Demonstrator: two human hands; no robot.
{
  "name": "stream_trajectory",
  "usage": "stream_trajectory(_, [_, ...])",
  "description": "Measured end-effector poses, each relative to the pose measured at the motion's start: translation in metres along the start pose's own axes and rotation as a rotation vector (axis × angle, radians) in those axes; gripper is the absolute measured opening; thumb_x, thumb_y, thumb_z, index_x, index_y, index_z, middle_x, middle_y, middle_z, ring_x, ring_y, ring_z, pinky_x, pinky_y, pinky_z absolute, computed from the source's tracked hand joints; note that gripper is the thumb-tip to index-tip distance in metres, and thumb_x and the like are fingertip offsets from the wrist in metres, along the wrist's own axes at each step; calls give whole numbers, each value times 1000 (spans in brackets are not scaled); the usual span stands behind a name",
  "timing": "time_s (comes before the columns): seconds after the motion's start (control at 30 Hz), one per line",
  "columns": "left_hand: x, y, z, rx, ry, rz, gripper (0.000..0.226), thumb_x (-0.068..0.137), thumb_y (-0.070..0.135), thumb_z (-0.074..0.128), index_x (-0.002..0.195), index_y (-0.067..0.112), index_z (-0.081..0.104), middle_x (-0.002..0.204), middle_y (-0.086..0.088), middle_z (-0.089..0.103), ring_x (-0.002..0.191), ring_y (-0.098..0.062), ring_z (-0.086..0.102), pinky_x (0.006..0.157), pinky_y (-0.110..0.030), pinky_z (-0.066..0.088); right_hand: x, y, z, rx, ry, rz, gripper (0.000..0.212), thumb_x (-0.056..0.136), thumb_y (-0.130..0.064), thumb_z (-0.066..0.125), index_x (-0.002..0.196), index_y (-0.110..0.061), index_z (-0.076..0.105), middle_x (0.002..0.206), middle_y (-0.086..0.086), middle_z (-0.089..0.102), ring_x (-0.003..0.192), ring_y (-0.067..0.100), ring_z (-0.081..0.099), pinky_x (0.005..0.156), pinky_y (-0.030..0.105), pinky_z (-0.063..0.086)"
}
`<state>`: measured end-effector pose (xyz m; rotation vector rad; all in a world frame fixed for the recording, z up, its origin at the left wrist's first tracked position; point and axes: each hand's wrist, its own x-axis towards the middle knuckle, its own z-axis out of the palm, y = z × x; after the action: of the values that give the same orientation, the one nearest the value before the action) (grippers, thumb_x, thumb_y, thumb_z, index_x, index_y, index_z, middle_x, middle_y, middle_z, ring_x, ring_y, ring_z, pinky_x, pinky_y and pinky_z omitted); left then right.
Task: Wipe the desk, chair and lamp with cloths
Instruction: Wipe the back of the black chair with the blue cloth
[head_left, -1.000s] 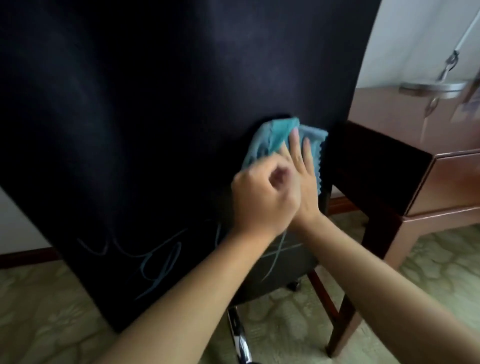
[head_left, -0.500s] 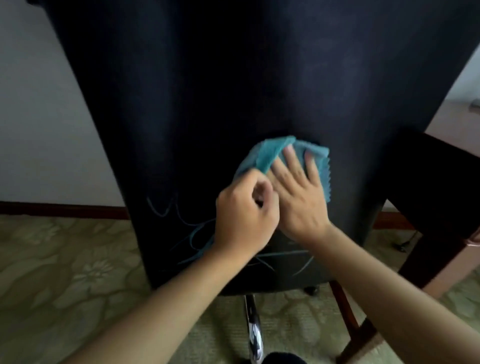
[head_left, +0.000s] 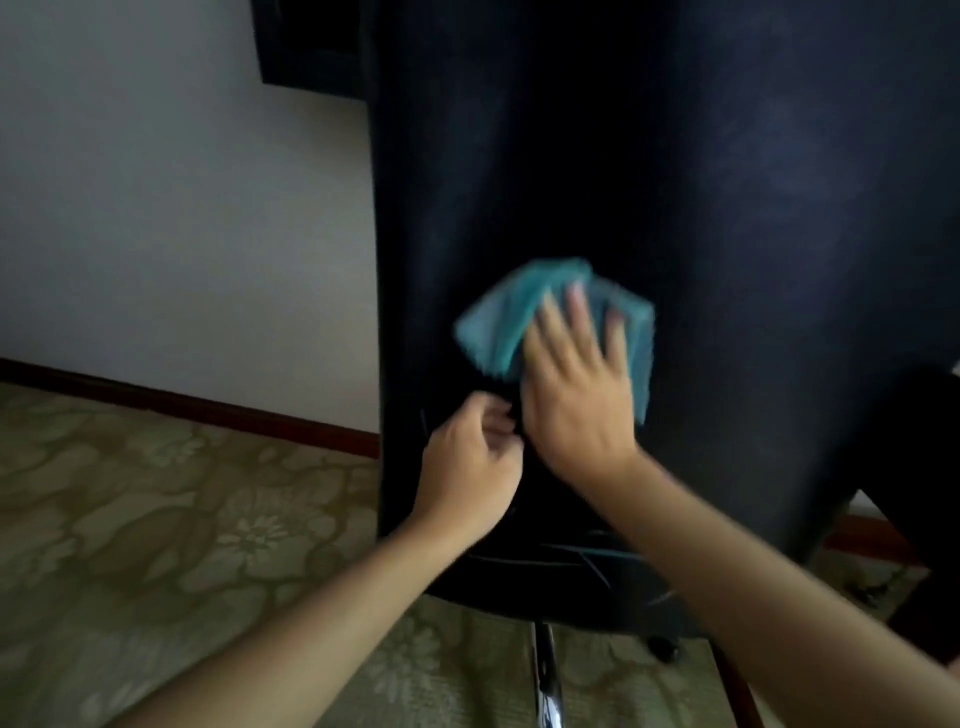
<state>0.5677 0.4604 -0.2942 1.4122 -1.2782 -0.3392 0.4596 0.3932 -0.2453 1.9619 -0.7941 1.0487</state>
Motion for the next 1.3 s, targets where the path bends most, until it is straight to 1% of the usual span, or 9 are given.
stream_trajectory(0.1, [21, 25, -20, -115, 74, 53, 24, 76, 17, 57, 93, 33, 60, 86, 15, 67, 79, 4, 62, 70, -7, 44, 77, 2, -3, -52, 83, 86, 53, 92, -12, 46, 145, -6, 45, 157, 10, 39, 148, 36, 24, 121, 55, 8])
stream_trajectory(0.2, [17, 15, -36, -140, 189, 62, 27, 80, 4, 60, 94, 27, 60, 88, 11, 66, 78, -2, 62, 74, -17, 50, 43, -16, 14, -46, -29, -119, 54, 87, -19, 53, 140, -8, 54, 153, 8, 45, 146, 34, 32, 120, 53, 13])
stream_trajectory(0.37, [7, -24, -57, -15, 183, -30, 24, 84, 2, 60, 93, 25, 61, 93, 9, 64, 82, -1, 61, 78, -25, 51, -81, -57, 16, -55, -558, -433, 69, 61, -38, 86, 126, -24, 69, 137, -5, 61, 134, 15, 50, 112, 40, 36])
stream_trajectory(0.47, [14, -38, -69, 12, 246, -35, 25, 83, 2, 60, 89, 26, 60, 92, 8, 65, 78, 0, 59, 76, -21, 45, -22, -47, 20, -65, -332, -301, 61, 72, -21, 71, 132, -11, 63, 143, 7, 56, 137, 28, 48, 112, 48, 36])
stream_trajectory(0.63, [42, -78, -87, -127, 267, -213, 21, 92, 23, 52, 111, 24, 60, 115, 8, 62, 108, -13, 58, 90, -27, 42, 88, -33, 30, -100, -54, -79, 54, 93, -16, 40, 146, -5, 44, 159, 9, 35, 150, 32, 21, 122, 54, 1])
stream_trajectory(0.87, [41, -142, -75, -547, -59, -619, 53, 107, 42, 23, 142, 12, 48, 149, -7, 46, 139, -24, 39, 106, -29, 25, -81, -93, 60, -113, -926, -603, 61, 100, -19, 33, 158, -9, 16, 167, 4, 2, 153, 22, -10, 112, 43, -24])
stream_trajectory(0.97, [46, -149, -76, -554, -64, -598, 57, 107, 44, 16, 143, 12, 47, 148, -6, 48, 136, -25, 43, 100, -30, 26, -36, -88, 63, -166, -536, -401, 58, 85, -16, 45, 142, -9, 52, 153, 6, 44, 144, 24, 37, 119, 44, 21])
stream_trajectory(1.13, [51, -165, -77, -572, -94, -615, 69, 103, 56, 8, 140, 19, 52, 145, 1, 50, 122, -15, 47, 105, -39, 20, 61, -84, 80, -154, -184, -133, 61, 88, -16, 31, 146, -1, 42, 158, 12, 35, 149, 34, 23, 122, 51, -5])
stream_trajectory(1.3, [44, -177, -72, -637, -43, -650, 62, 103, 55, 12, 132, 24, 56, 140, -1, 56, 119, -16, 53, 114, -44, 22, -98, -135, 99, -10, -857, -476, 62, 99, -17, 23, 158, -7, 6, 167, 10, -5, 143, 27, -29, 112, 44, -25])
